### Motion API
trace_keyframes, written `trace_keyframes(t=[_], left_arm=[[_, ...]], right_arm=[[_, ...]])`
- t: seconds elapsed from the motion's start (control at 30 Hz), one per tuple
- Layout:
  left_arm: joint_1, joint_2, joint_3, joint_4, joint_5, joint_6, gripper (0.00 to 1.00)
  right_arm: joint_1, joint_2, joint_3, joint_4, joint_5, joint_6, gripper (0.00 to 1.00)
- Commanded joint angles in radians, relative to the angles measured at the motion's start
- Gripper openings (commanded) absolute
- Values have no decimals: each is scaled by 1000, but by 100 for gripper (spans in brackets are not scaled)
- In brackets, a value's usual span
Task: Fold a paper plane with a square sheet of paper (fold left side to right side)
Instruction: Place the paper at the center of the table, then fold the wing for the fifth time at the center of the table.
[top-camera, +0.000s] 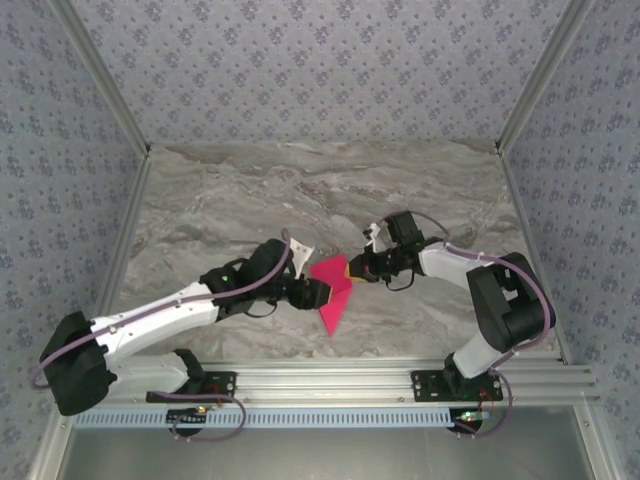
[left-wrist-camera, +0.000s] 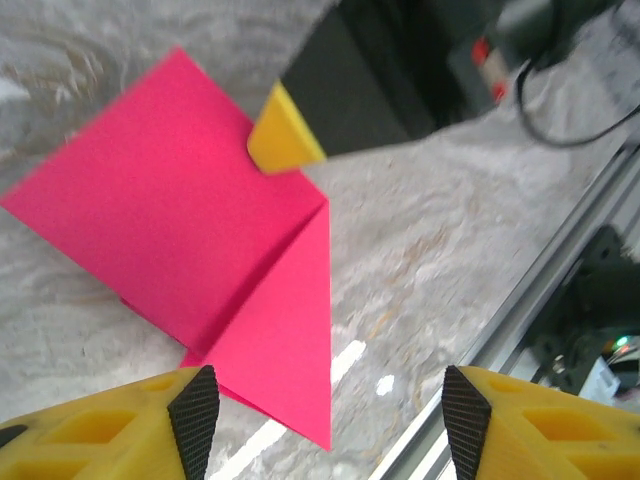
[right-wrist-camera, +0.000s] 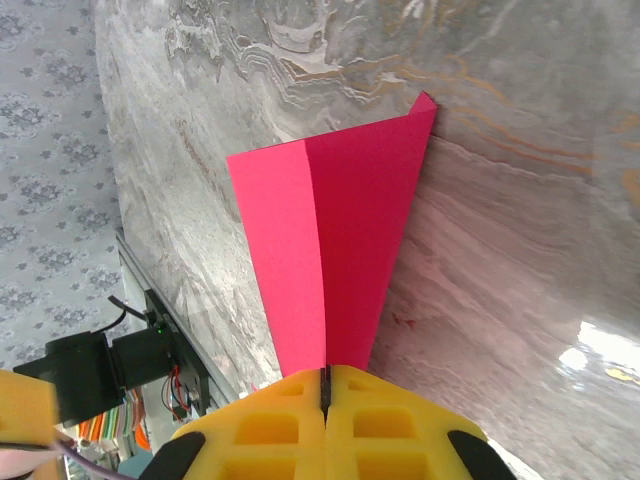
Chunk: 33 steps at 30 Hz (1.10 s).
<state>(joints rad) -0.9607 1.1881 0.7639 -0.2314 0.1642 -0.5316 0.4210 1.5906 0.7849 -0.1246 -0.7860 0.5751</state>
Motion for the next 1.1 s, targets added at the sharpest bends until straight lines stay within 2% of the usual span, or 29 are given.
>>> trace_keyframes(t=[0.0, 0.17, 0.43, 0.7, 1.07], left_arm=[[-46, 38, -8, -28, -96, -14, 63], [-126, 130, 30, -24, -178, -35, 64], [-228, 309, 142, -77, -294, -88, 66], [-274, 441, 261, -217, -432, -124, 65], [-282, 534, 296, -266, -483, -160, 60]], right_arm=[[38, -13, 32, -58, 83, 46, 0], [78, 0, 37, -51, 147, 125, 0], [106, 7, 49, -45, 167, 159, 0], [113, 9, 59, -59, 177, 168, 0], [120, 30, 71, -55, 171, 182, 0]])
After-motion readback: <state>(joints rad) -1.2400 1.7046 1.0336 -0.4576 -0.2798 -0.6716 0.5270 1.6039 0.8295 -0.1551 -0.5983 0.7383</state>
